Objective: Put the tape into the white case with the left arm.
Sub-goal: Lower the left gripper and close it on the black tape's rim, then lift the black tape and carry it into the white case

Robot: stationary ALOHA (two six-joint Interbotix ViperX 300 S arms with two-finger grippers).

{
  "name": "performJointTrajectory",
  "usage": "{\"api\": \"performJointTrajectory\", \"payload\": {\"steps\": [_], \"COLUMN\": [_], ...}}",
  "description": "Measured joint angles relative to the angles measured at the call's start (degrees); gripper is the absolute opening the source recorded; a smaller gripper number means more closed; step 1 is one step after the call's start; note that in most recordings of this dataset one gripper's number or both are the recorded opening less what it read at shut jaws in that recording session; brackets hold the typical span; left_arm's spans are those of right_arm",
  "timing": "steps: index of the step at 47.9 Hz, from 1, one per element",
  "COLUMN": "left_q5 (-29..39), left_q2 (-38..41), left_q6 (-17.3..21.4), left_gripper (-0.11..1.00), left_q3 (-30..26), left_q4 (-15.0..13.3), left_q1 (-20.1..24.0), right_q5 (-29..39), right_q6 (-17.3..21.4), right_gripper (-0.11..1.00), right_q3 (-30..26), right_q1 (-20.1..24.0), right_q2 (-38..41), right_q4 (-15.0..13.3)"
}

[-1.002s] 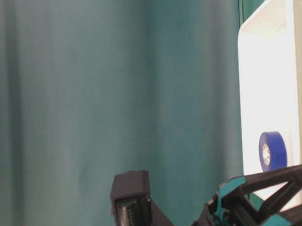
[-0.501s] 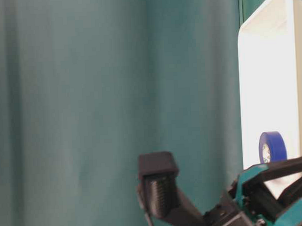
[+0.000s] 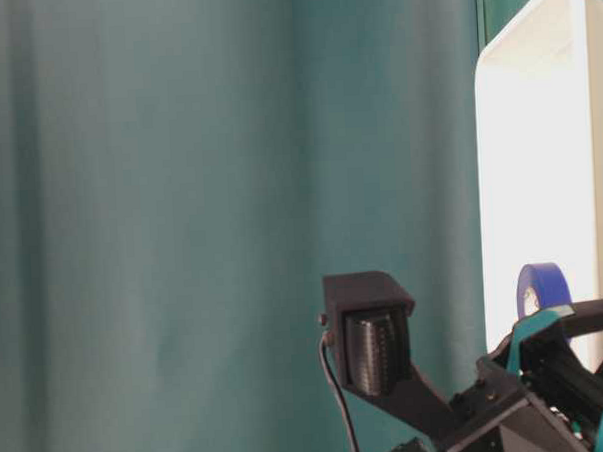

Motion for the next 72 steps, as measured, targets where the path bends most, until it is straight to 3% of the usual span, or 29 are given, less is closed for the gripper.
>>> {"api": "performJointTrajectory", "payload": {"steps": [26,30,39,58,72], "left_q5": [-0.8,-0.8,-0.8,-0.2,2.5], "left_q2": [2.6,2.5,2.5,2.3,-4.7], "left_q6": [0.0,0.0,-0.2,-0.1,-0.1], "left_gripper": [0.88,0.76,0.28,0.27,0.25], "left_q3": [-0.9,-0.9,-1.0,-1.2,-1.2], "left_q4": [-0.1,0.0,-0.1,-0.1,-0.1], "left_q1": [-0.4,-0.3,-0.4,-0.4,-0.2], "right_q5": [0.1,0.1,0.1,0.1,0.1], "right_q6": [0.0,0.0,0.0,0.0,0.0], "right_gripper": [-0.09,-0.09,-0.09,-0.09,-0.09], "right_q3": [0.0,0.0,0.0,0.0,0.0], "right_q1": [0.0,0.0,0.0,0.0,0.0], "right_q2": [0.0,0.0,-0.1,-0.1,0.0], "right_q4": [-0.1,0.0,0.0,0.0,-0.1]}}
